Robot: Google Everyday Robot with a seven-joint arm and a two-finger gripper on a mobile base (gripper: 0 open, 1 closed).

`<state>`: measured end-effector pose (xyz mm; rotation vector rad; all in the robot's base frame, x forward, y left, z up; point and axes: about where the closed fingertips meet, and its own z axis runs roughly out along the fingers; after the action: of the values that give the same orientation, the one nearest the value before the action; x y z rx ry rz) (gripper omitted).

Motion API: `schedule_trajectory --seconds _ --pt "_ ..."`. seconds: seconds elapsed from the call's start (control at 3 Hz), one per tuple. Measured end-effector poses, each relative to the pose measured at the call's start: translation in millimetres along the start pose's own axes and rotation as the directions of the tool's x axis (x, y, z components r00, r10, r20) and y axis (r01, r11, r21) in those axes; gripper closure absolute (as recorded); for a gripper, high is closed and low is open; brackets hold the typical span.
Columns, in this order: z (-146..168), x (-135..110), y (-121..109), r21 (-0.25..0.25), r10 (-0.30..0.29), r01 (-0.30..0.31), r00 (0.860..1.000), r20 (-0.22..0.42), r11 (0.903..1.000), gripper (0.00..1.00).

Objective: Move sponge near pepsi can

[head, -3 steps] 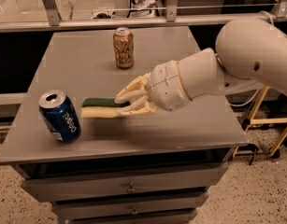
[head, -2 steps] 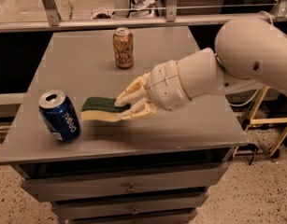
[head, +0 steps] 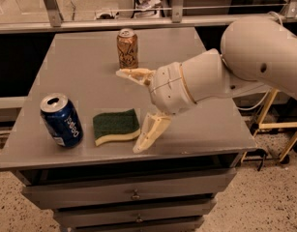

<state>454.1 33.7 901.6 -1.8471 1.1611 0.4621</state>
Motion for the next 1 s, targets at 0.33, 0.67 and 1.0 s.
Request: schedule_trajectory --seconds 0.33,0.67,1.0 --pt "-1.7 -1.0 -0.6 -0.013 0.034 -0.033 0.999 0.023 0.9994 0.00" --pt "-22.8 1.2 -10.9 -0.003 0.131 -0.131 0.991 0.031 0.9914 0.00" --pt "-68.7 -2.6 -36.2 0.078 0.240 -0.240 0.971 0.012 0.9677 0.00"
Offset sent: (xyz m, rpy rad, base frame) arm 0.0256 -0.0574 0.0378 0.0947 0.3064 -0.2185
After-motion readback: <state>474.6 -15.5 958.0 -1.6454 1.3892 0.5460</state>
